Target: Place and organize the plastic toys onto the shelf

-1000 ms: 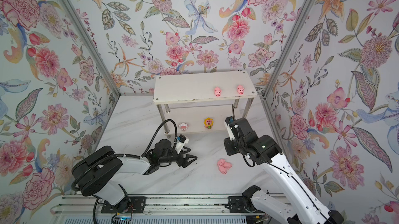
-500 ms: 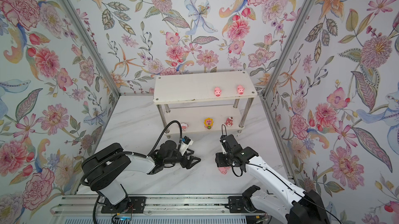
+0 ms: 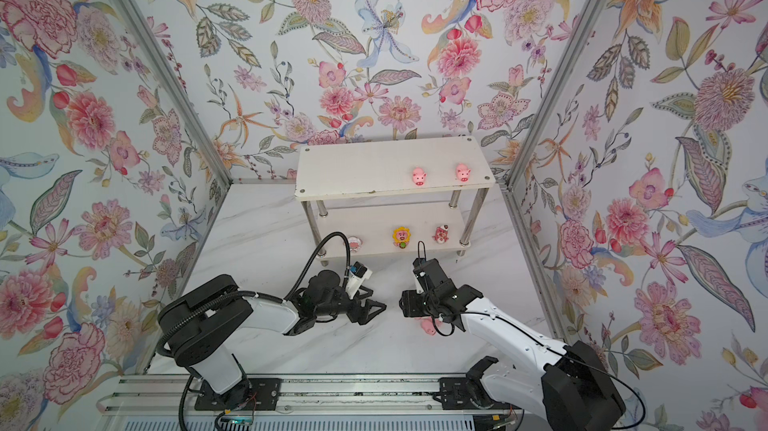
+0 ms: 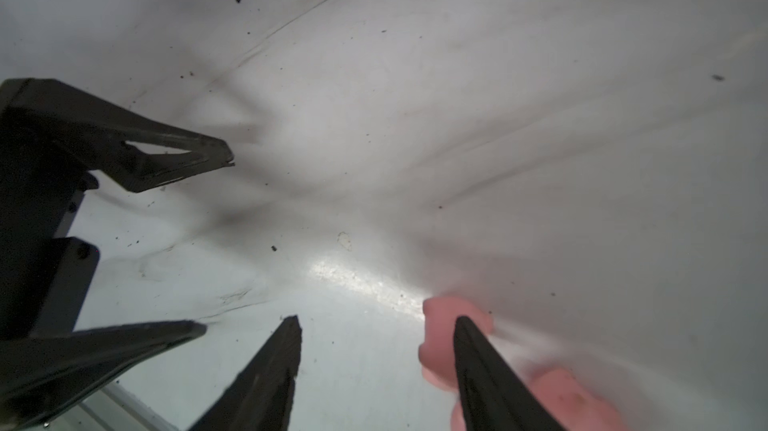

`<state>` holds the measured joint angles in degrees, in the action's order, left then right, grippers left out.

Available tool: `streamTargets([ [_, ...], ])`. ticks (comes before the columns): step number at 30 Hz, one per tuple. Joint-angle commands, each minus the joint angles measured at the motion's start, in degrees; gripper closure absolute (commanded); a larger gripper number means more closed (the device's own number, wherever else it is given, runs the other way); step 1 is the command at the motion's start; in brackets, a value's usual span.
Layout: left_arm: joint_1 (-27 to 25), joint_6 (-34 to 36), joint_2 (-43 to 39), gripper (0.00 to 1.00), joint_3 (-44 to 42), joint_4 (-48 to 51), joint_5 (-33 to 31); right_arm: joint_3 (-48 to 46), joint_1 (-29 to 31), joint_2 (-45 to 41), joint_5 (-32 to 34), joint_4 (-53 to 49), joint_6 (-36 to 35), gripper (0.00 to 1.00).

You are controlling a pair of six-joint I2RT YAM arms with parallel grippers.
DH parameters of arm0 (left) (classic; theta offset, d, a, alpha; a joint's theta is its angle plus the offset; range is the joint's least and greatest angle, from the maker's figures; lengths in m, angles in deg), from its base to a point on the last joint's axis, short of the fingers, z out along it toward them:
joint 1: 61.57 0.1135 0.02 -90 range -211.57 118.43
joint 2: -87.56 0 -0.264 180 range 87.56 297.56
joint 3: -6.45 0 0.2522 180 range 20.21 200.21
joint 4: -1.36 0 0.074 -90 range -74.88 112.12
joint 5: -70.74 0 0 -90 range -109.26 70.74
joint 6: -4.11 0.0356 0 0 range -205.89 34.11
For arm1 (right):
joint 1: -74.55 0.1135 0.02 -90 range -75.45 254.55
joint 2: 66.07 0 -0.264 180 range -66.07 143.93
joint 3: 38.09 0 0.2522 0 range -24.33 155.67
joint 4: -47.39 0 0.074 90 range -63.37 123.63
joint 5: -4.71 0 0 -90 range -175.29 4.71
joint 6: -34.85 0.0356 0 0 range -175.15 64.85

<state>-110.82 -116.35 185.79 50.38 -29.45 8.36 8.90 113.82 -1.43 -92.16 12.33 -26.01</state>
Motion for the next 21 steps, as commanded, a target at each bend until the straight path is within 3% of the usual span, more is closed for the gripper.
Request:
streamTargets([
  [1, -0.5, 0.9, 0.9, 0.17, 1.2, -0.3, -0.8, -1.9, 4.8, 1.9, -0.5, 2.5, 4.7, 0.4],
  [6, 0.0, 1.0, 0.8, 0.17, 0.9, -0.3, -0.3, -1.2, 11.0, 4.8, 0.7, 4.9, 7.8, 0.4],
  [13, 0.2, 1.9, -0.4, 0.17, 0.3, 1.4, -0.9, 4.2, 11.3, -2.5, 4.3, -1.5, 5.5, 0.43],
  [14, 0.2, 2.0, -0.5, 0.17, 0.1, 1.5, -1.0, 4.8, 11.0, -3.8, 5.4, -3.5, 4.9, 0.48],
  [18, 0.2, 2.3, -0.7, 0.17, -0.2, 1.4, -1.2, 3.3, 6.4, -7.7, 6.0, -8.3, 2.9, 0.95],
  [19, 0.4, 2.3, -0.6, 0.17, -0.3, 1.3, -1.2, 2.3, 4.8, -8.0, 5.3, -8.5, 2.7, 1.0],
  [21, 0.2, 1.9, -0.4, 0.17, -0.4, 0.7, -1.0, 0.4, 2.0, -8.3, 4.5, -8.4, 2.4, 1.0],
])
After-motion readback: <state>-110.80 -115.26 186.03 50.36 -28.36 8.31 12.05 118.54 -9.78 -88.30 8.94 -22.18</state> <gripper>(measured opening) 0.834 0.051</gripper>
